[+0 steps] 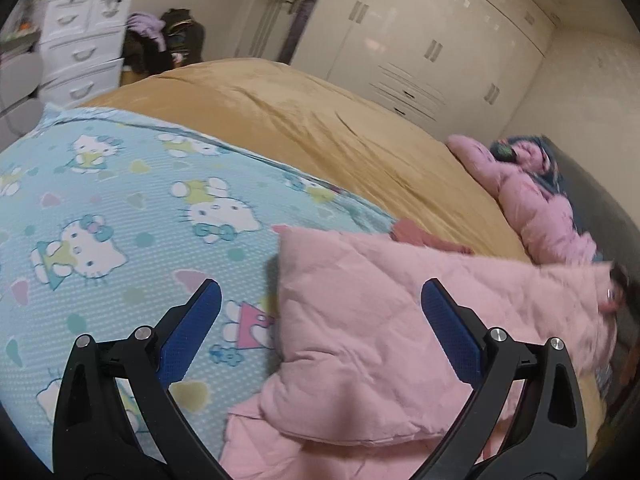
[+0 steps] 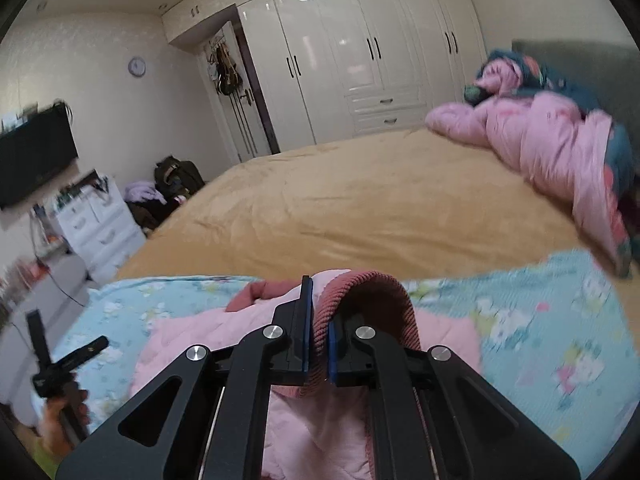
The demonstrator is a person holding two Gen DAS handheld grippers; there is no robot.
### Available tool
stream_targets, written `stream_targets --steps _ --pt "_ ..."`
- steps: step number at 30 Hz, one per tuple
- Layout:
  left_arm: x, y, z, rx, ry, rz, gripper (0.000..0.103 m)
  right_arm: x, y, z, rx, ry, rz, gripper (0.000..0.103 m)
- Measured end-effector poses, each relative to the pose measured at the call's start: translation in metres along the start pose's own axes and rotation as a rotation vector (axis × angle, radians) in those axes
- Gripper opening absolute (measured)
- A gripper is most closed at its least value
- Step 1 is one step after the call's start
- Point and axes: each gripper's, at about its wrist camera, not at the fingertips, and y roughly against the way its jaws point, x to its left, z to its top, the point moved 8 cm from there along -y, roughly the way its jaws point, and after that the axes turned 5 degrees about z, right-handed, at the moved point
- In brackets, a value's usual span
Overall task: Fold large clothes
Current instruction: 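Grasp the jacket hem with the right gripper and lift it toward the collar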
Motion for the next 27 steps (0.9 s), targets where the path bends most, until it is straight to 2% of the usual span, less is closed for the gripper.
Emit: stream_targets --steps 5,7,9,12,16,22,27 --pt "-0.027 -0.008 -0.011 0.009 -0.057 -0.062 0.093 -0.002 -0.011 -0.005 -0.002 0.055 -0.06 0.005" --pt "-0.036 -0.013 -0.018 0.027 -0.086 -0.073 0.079 -0.006 -0.016 -0.007 0.003 0.049 -0.069 0.005" --pt "-0.042 -0.019 -0.024 0.048 -0.096 -0.09 0.06 -0.012 -0.019 -0.011 0.007 0.032 -0.071 0.005" --pt "-0.05 -0.025 -0.031 0.076 -0.103 -0.126 0.053 -0.019 -0.023 -0.016 0.019 0.005 -0.071 0.005" --pt "-0.06 -0.033 -0.042 0.12 -0.116 -0.17 0.052 -0.024 -0.028 -0.022 0.037 -0.016 -0.082 0.005" --pt "-0.062 -0.059 -0.069 0.226 -0.171 -0.123 0.052 -0.033 -0.039 -0.038 0.078 -0.054 -0.1 0.005" --pt "-0.061 -0.067 -0.078 0.252 -0.216 -0.095 0.052 -0.035 -0.046 -0.051 0.11 -0.071 -0.113 0.006"
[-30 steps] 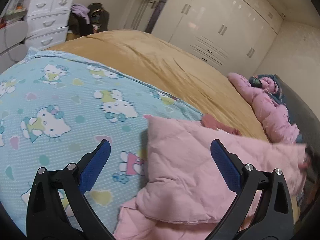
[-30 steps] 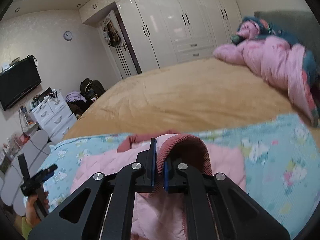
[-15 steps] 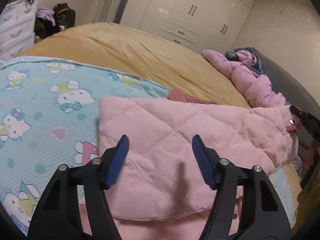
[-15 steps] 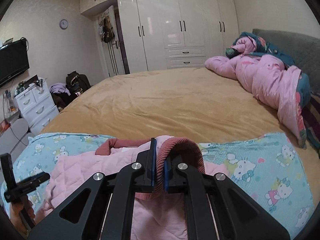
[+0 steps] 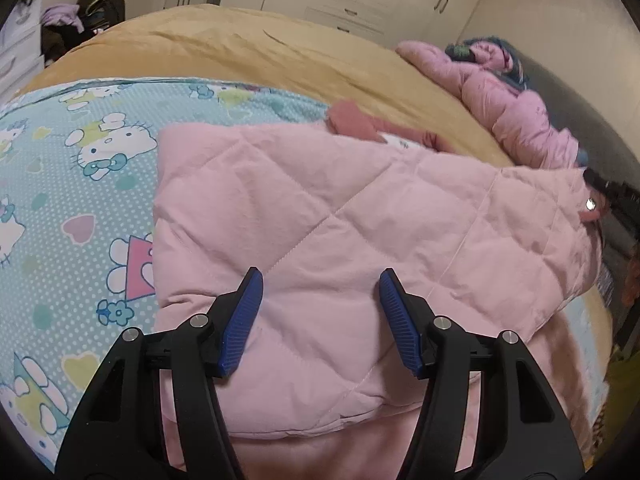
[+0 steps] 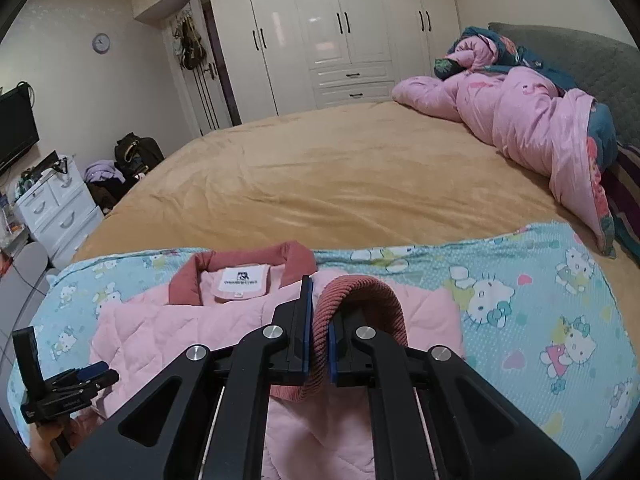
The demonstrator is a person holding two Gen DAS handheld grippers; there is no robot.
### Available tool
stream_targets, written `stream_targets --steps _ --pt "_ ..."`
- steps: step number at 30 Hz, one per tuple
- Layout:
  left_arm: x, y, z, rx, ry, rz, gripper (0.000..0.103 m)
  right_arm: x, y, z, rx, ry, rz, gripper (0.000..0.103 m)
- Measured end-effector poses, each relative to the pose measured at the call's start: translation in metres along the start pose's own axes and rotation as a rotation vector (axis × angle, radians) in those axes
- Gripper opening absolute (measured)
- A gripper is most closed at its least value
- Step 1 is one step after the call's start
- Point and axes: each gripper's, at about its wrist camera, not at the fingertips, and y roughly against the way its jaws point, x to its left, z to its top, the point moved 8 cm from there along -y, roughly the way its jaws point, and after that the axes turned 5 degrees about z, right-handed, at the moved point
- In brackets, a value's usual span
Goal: Fold large clothes
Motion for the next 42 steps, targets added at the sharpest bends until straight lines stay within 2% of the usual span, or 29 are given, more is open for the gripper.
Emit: stream_targets --steps 3,5,7,12,14,15,16,18,22,26,28,32,33,36,40,42 --pt "-0.001 -0.005 -0.002 0.012 -0.004 0.016 0.052 0.002 -0.001 -0.006 0.019 0.001 -0.021 0.011" --pt "0.0 -0.004 -0.002 0.015 -0.007 0.018 0.052 0.004 -0.002 -0.01 0.032 0.001 -0.027 0.02" --pt "0.0 -0.005 -0.003 0.017 -0.005 0.017 0.052 0.002 -0.001 -0.011 0.036 -0.01 -0.029 0.035" --pt "0.0 -0.005 -0.004 0.022 -0.005 0.02 0.052 -0.007 -0.002 -0.02 0.054 -0.049 -0.034 0.038" --pt "0.0 -0.006 -0.004 0.023 -0.006 0.022 0.052 -0.013 0.002 -0.02 0.034 -0.074 -0.063 0.048" --pt "0.0 -0.006 -0.004 0.024 -0.007 0.023 0.052 -0.016 0.006 -0.018 0.016 -0.083 -0.077 0.061" --pt "0.0 -0.006 -0.003 0.024 -0.007 0.023 0.052 -0.019 0.011 -0.016 -0.005 -0.092 -0.088 0.067" --pt "0.0 -0.007 -0.003 0.025 -0.008 0.025 0.052 -0.02 0.021 -0.01 -0.045 -0.085 -0.112 0.068" --pt "0.0 -0.008 -0.005 0.028 -0.009 0.03 0.052 0.003 0.023 -0.008 -0.043 0.036 -0.097 0.072" --pt "0.001 -0.011 -0.006 0.033 -0.019 0.045 0.053 0.029 0.011 -0.015 0.005 0.075 -0.024 0.072" --pt "0.0 -0.011 -0.006 0.035 -0.023 0.049 0.053 0.047 -0.002 -0.023 0.059 0.114 0.012 0.072" --pt "0.003 -0.013 -0.006 0.039 -0.011 0.034 0.053 0.071 -0.031 -0.041 0.171 0.201 0.016 0.072" --pt "0.004 -0.014 -0.007 0.04 -0.004 0.028 0.053 0.071 -0.035 -0.044 0.183 0.204 0.009 0.073" --pt "0.005 -0.014 -0.007 0.042 -0.002 0.023 0.053 0.065 -0.051 -0.052 0.224 0.177 -0.021 0.086" --pt "0.005 -0.014 -0.008 0.043 -0.001 0.021 0.053 0.048 -0.082 -0.077 0.336 0.102 -0.02 0.087" --pt "0.006 -0.015 -0.008 0.043 0.001 0.017 0.053 0.037 -0.097 -0.093 0.394 0.072 -0.024 0.091"
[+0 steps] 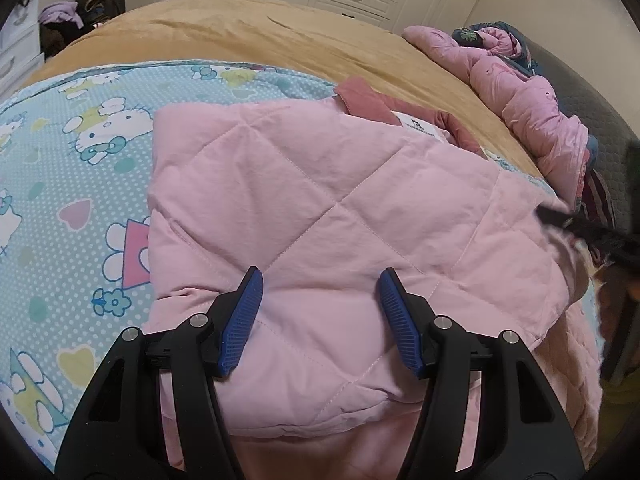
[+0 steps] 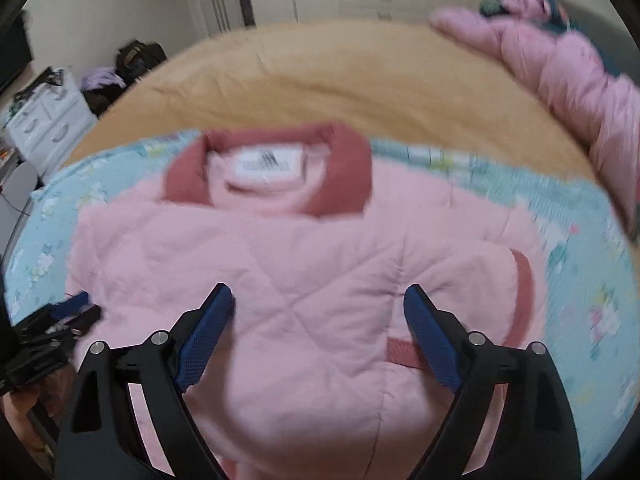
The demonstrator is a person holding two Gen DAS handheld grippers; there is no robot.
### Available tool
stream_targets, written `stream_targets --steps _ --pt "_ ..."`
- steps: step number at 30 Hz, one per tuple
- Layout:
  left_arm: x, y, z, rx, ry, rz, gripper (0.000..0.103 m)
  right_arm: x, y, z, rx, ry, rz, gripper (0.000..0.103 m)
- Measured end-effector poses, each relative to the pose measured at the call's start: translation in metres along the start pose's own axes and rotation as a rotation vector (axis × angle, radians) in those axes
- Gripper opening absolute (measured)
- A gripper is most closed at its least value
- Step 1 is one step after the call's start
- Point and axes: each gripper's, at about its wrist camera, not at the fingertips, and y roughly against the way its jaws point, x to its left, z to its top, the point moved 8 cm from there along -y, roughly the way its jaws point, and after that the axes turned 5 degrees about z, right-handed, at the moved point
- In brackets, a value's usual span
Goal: Fold large clothes
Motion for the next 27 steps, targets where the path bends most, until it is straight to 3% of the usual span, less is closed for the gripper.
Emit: stream_targets --steps 7,11,13,15,17,21,27 --pt "-0.001 -0.001 -0.001 0.001 -0.005 0.002 0.053 -0.007 -0.027 -0.013 -0.01 -0.014 0.008 0.098" --pt "-0.001 0.0 0.001 -0.005 -0.004 0.006 0.053 -0.002 -0.013 -0.012 -0.026 -0.012 -0.006 0.098" --pt "-0.001 0.005 0.002 -0.004 0.006 0.008 0.057 0.003 0.006 -0.011 -0.071 -0.021 0.02 0.098" --pt "-0.004 0.015 0.006 -0.013 0.017 -0.012 0.07 0.015 0.03 -0.015 -0.128 -0.006 0.069 0.098" --pt "-0.009 0.023 0.008 -0.029 0.009 -0.008 0.074 0.026 0.048 -0.023 -0.155 0.021 0.09 0.098" --pt "-0.026 0.029 0.001 -0.021 -0.031 -0.013 0.083 0.034 0.055 -0.041 -0.121 0.044 0.109 0.098" --pt "-0.03 0.012 -0.014 0.015 -0.058 0.019 0.085 0.021 0.033 -0.064 -0.04 0.013 0.062 0.098"
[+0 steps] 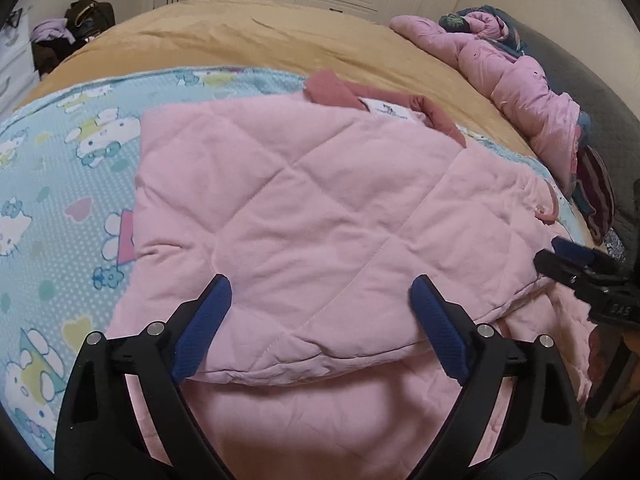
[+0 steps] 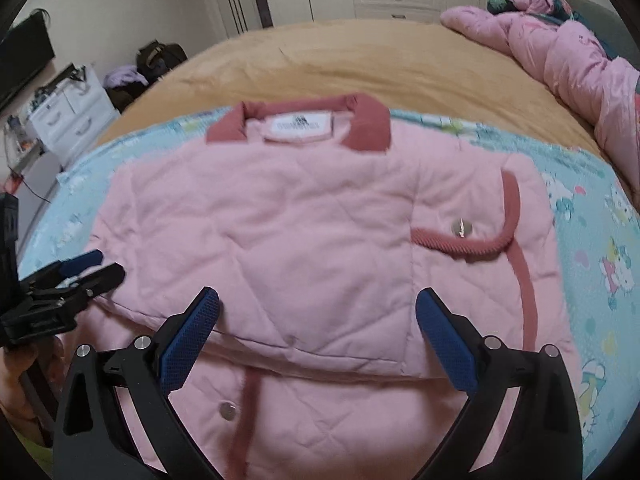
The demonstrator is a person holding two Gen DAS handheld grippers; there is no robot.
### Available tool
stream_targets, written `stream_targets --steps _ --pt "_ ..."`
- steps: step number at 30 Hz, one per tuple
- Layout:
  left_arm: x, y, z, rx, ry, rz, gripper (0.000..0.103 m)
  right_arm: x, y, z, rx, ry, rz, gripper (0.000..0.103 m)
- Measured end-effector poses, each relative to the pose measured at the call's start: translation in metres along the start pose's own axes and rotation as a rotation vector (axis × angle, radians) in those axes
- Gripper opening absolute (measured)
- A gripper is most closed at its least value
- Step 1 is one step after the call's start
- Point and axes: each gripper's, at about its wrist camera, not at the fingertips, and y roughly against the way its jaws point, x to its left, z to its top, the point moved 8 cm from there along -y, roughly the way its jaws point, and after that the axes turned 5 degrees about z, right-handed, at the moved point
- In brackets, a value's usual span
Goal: Fold large clothes
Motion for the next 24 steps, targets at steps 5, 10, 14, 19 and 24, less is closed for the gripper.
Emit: stream_targets --steps 5,10,14,19,24 --pt "-0.001 0.0 0.0 -0.012 -0.008 0.005 0.085 -0.011 -0.01 -0.004 0.004 -0.062 0.035 0.098" --pt "0.0 0.014 0.003 -0.02 0.036 -0.011 0.094 -0.005 0.017 0.003 -0.098 -0.079 0.087 0.099" --pt "-0.001 0.023 0.003 -0.013 0.039 -0.012 0.094 -0.005 0.032 0.006 -0.131 -0.099 0.114 0.099" --pt "-0.006 0.033 0.006 -0.024 0.028 0.001 0.094 -0.005 0.041 0.007 -0.141 -0.1 0.108 0.099" --pt "-0.01 0.042 0.007 -0.031 0.018 0.006 0.094 0.003 0.05 0.008 -0.155 -0.089 0.119 0.099"
